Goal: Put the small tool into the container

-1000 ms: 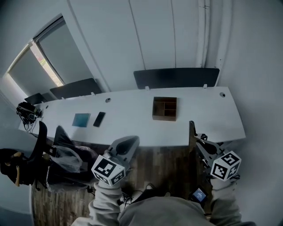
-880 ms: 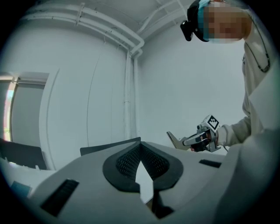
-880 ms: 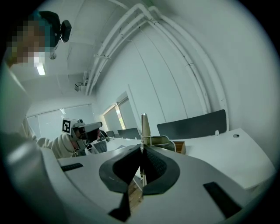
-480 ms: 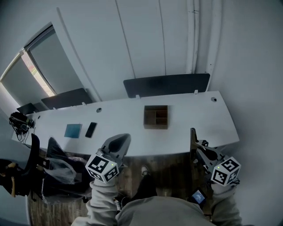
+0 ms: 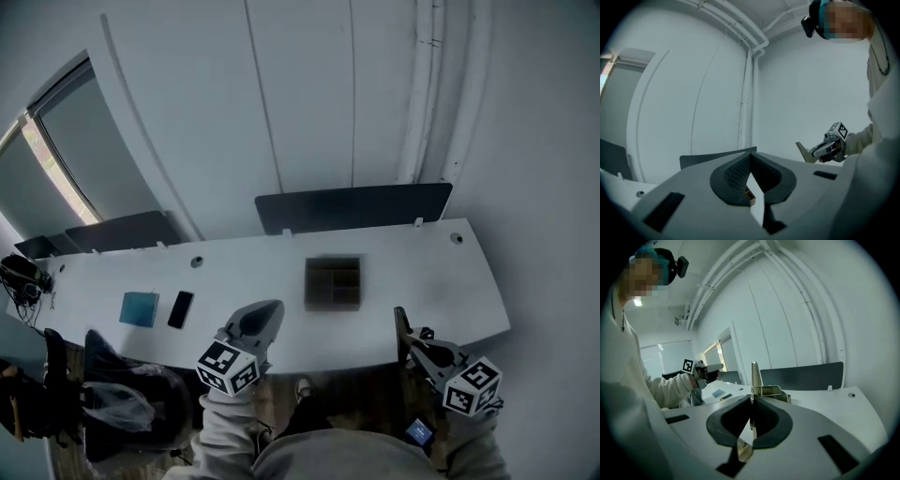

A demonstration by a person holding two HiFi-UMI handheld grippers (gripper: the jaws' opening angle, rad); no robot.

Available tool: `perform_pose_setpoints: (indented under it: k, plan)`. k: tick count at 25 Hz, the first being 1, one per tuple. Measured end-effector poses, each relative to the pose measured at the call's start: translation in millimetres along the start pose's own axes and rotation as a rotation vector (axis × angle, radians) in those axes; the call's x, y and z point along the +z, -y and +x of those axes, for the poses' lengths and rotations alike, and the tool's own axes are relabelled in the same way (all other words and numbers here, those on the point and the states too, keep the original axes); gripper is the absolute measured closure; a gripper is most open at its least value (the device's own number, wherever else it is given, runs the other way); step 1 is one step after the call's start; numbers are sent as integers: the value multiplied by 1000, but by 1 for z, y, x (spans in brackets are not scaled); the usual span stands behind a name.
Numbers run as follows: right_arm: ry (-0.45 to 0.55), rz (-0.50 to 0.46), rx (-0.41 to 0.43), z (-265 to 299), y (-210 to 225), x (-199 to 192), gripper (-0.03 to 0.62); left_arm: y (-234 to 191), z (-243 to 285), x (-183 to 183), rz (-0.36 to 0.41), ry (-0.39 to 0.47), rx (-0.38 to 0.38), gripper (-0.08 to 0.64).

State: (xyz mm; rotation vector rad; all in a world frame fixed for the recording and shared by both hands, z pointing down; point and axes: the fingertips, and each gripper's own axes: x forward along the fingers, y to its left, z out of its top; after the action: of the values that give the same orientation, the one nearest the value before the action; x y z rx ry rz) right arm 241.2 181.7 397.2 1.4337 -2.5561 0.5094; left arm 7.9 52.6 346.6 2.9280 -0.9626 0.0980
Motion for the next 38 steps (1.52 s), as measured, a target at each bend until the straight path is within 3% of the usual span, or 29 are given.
perform_pose_setpoints:
  k: [6,9,14,17,19,22,25,32,36,38]
  plan:
    - [-68,32,-21,66,19,14,571,-59,35,-21,-70,-19,-37,565]
    - [-119,12,-30,95,23,22,571,-82,51,-24,-91,-21,-76,565]
    - [-124,-14,-37,154,34,60,571,-128,77,-26,-80,-48,-112,565]
    - [-153,-47,-44,177,39,76,571,-152,89,-23,-142,-10,-120,565]
    - [-170,-51,-73,188,52,81,571,-158,100,-18,-158,14,-145,565]
    - [-157,-10,-116,204,76,90,571,-157,118,-18,-116,-12,-196,565]
    - [-153,1,-131,218,91,97,571,-160,132,-20,-123,-29,-232,565]
    - [-169,-10,-74,244,119,101,571,-154,153,-26,-82,-52,-235,565]
    - [-161,-31,-27,250,123,107,571,-166,156,-15,-207,-13,-122,565]
    - [-149,-37,-4,252,123,109,571,-165,155,-12,-249,-9,-103,565]
